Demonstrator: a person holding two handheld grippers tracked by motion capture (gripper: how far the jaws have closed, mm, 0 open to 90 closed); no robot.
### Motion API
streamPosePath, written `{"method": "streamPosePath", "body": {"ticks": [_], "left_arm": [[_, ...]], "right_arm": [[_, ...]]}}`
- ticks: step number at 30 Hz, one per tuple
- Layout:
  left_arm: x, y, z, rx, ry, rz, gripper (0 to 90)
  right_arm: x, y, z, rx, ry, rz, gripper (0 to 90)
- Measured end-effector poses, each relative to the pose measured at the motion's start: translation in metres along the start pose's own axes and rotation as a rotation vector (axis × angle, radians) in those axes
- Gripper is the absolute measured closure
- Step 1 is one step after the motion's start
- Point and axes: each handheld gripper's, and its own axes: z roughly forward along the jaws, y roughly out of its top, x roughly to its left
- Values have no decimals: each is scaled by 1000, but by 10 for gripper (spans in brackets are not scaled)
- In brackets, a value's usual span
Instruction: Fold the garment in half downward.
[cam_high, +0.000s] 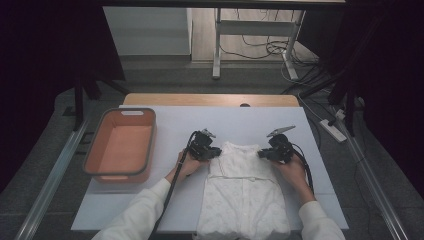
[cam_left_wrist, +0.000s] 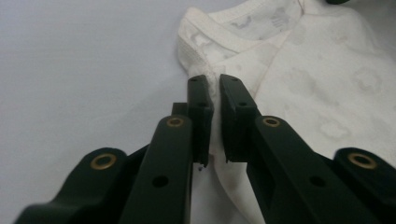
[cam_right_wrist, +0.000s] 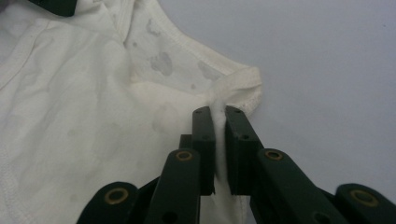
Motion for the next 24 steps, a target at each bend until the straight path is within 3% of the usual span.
{"method": "streamPosePath", "body": {"ticks": [6, 10, 14, 15, 17, 24], "left_arm": [[-1, 3, -14, -45, -12, 22, 843], [-5, 8, -32, -112, 0, 48, 843], [-5, 10, -43, -142, 5, 53, 844], [-5, 11, -48, -155, 5, 52, 844], [-4, 13, -56, -180, 1, 43, 844], [-4, 16, -70, -209, 17, 56, 844]], "right_arm": [[-1, 1, -5, -25, -6, -12, 853], [2, 7, -23, -107, -16, -25, 853], [5, 12, -35, -147, -20, -40, 853], [6, 17, -43, -186, -10, -39, 853], [9, 22, -48, -213, -12, -50, 853], [18, 35, -49, -236, -18, -84, 852]]}}
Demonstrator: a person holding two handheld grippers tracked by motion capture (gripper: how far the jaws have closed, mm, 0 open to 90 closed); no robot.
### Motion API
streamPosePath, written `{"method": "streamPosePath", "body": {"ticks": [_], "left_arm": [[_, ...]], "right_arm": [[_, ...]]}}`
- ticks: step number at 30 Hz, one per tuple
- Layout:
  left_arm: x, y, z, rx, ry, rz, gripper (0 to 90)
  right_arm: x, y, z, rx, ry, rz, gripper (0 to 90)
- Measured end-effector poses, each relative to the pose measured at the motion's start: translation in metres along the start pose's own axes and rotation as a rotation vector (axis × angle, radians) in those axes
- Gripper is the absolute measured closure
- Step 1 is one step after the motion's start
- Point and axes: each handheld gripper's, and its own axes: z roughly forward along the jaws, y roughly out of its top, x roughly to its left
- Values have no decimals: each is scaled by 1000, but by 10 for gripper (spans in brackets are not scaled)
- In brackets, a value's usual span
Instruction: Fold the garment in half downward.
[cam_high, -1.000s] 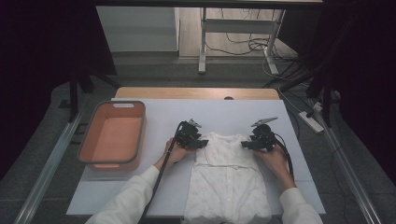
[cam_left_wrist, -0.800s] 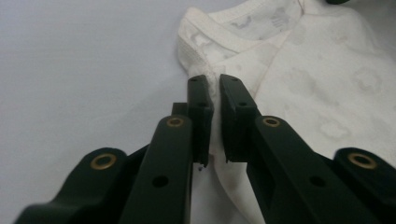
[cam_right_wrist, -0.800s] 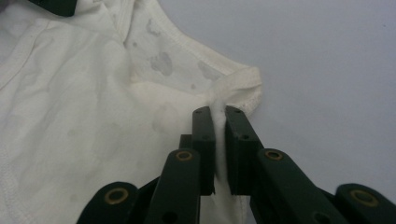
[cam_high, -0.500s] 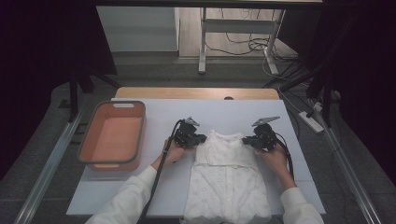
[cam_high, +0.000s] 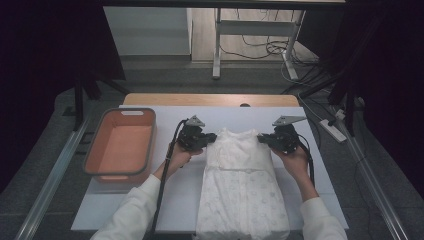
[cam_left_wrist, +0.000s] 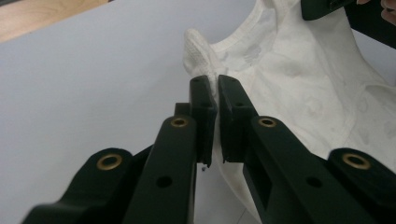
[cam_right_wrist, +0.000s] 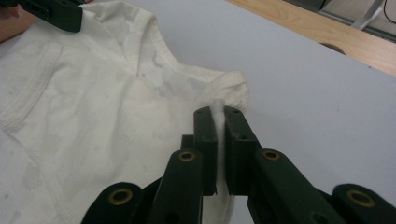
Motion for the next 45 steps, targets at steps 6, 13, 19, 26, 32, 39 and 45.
{"method": "streamPosePath", "body": {"ticks": [6, 13, 19, 26, 32, 39, 45], "left_arm": [[2, 0, -3, -2, 2, -7, 844], [4, 6, -21, -49, 7, -4, 845], [3, 12, -36, -84, 5, -3, 845], [4, 11, -37, -85, 12, -22, 844], [9, 21, -47, -91, 36, -19, 845], [16, 44, -69, -133, 79, -30, 845], [18, 38, -64, -113, 79, -39, 845]], "right_arm": [[0, 1, 3, 1, -5, -3, 852], [4, 15, 2, -44, -7, -16, 853], [10, 24, -7, -96, -11, -34, 853], [12, 25, -10, -105, -20, -37, 854], [14, 41, -10, -129, -26, -59, 854], [15, 65, -20, -198, -34, -61, 854], [16, 62, -11, -185, -41, -51, 854]]}}
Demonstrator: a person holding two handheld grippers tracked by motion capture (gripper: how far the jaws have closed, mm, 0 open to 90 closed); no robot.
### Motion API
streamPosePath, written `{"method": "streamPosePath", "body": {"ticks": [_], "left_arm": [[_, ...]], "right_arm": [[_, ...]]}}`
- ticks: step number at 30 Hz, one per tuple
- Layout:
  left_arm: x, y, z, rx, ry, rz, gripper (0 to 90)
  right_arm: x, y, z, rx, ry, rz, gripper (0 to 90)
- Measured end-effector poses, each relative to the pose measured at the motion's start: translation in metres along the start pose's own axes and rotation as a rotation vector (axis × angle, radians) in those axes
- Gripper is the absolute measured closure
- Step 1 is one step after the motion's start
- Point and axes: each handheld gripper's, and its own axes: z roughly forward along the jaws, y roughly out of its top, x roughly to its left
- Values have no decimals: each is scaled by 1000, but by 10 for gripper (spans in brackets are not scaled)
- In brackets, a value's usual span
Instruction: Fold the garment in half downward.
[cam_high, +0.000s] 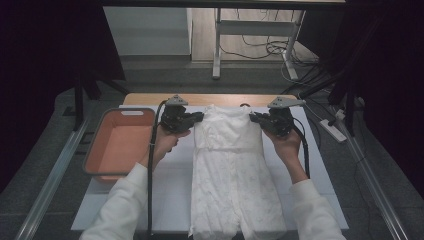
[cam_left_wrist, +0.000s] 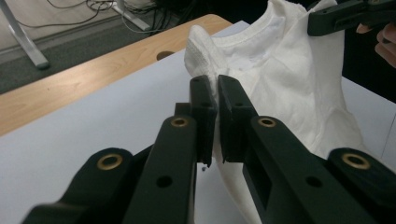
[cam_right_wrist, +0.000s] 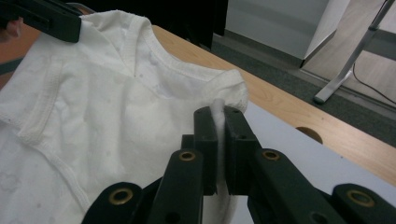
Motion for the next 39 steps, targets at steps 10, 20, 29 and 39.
{"method": "streamPosePath", "body": {"ticks": [10, 20, 29, 39], "left_arm": [[11, 35, -13, -48, 34, 5, 846], [4, 21, -12, -40, 32, 33, 844], [12, 7, 5, -12, 10, 11, 844], [5, -9, 8, 8, 0, 24, 841]], "right_arm": [[-8, 34, -9, -55, -58, -17, 855], [-2, 25, -7, -46, -60, -34, 854], [-9, 6, 7, -19, -43, -18, 854], [-7, -10, 11, 2, -13, -3, 854]]}}
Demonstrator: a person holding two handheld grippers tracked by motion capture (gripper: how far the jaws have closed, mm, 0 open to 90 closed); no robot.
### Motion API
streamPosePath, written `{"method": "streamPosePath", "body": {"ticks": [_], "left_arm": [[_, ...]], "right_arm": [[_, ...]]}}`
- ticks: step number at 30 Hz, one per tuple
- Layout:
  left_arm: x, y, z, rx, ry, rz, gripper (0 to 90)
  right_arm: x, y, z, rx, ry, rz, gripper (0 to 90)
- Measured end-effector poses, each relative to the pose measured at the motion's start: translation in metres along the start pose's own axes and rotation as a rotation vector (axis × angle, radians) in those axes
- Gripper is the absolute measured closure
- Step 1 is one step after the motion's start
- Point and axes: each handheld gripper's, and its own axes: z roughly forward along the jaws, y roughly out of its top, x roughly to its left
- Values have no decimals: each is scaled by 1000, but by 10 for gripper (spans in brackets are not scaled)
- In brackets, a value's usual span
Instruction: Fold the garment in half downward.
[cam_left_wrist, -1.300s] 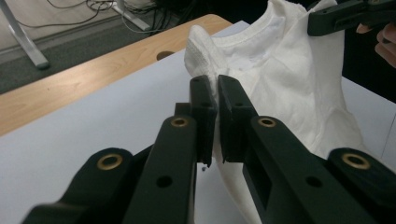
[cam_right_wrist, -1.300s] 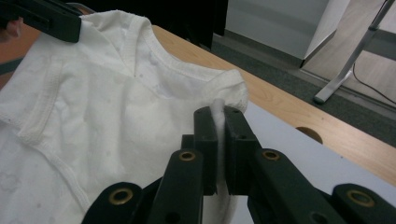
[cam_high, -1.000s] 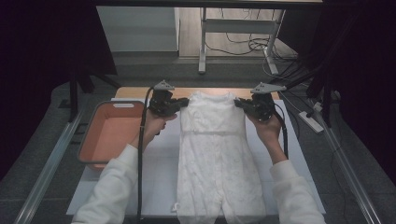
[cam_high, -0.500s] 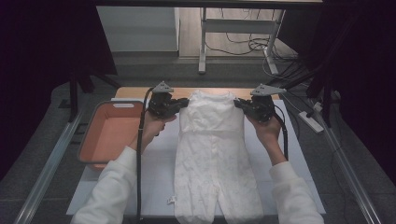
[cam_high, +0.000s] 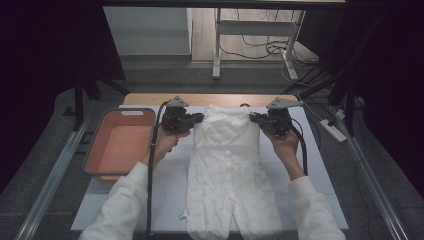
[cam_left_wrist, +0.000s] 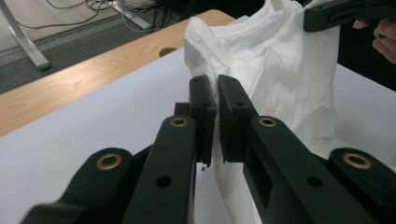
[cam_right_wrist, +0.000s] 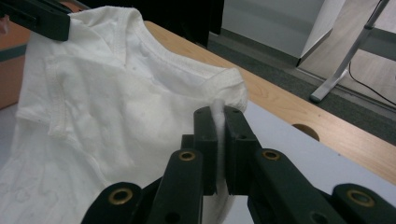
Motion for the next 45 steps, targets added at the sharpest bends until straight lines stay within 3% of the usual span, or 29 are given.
{"method": "streamPosePath", "body": {"ticks": [7, 17, 21, 30, 45], "left_arm": [[-11, -24, -3, 13, -16, -7, 840], [-17, -42, 5, 51, -35, -5, 838], [-19, -47, 6, 66, -41, 2, 837], [-26, -58, 11, 101, -47, 5, 836], [-28, -63, 9, 109, -58, -1, 835]], "right_arm": [[11, -14, -3, 6, 22, 0, 853], [19, -28, 0, 13, 48, 1, 853], [20, -34, -1, 3, 55, 7, 852], [27, -44, 4, 50, 69, -8, 851], [30, -52, 3, 75, 84, 3, 850]]}}
